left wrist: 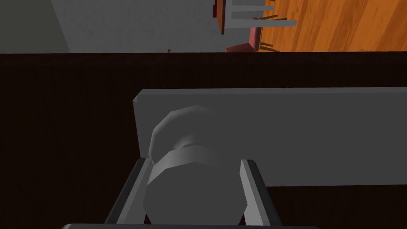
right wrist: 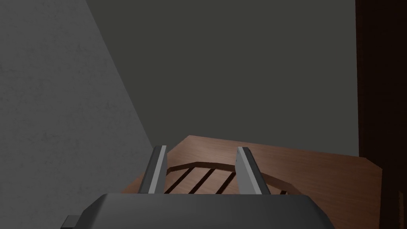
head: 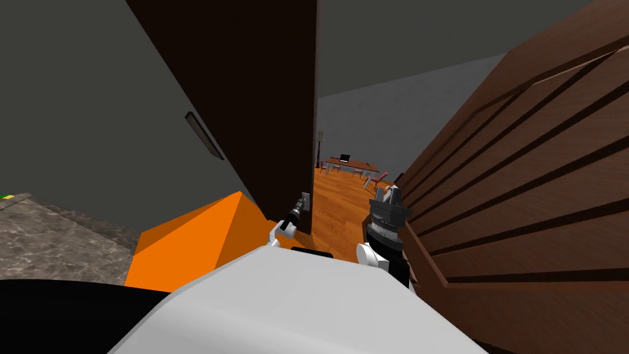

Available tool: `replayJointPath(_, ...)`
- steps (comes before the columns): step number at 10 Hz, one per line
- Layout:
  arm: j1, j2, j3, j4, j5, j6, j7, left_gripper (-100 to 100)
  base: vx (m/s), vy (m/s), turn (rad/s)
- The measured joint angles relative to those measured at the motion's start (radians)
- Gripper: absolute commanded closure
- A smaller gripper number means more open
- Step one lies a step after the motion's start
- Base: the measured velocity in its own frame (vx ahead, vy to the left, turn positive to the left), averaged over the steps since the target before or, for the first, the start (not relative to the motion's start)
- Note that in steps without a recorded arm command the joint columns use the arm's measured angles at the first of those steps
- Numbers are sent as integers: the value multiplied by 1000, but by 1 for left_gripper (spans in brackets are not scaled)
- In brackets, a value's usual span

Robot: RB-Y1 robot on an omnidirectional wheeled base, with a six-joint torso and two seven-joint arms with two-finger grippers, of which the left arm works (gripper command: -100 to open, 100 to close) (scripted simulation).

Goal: Push the door open

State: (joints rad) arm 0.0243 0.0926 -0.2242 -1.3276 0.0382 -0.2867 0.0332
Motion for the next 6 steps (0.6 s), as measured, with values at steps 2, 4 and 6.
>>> replayJointPath(2, -11, -7, 22, 18, 0, -4, -7, 100, 86, -87, 58)
replayJointPath(4, -10, -4, 41, 19, 3, -2, -8, 100, 87, -87, 67)
replayJointPath(6, -15, -17, 63, 23, 1, 6, -18, 100, 98, -83, 40)
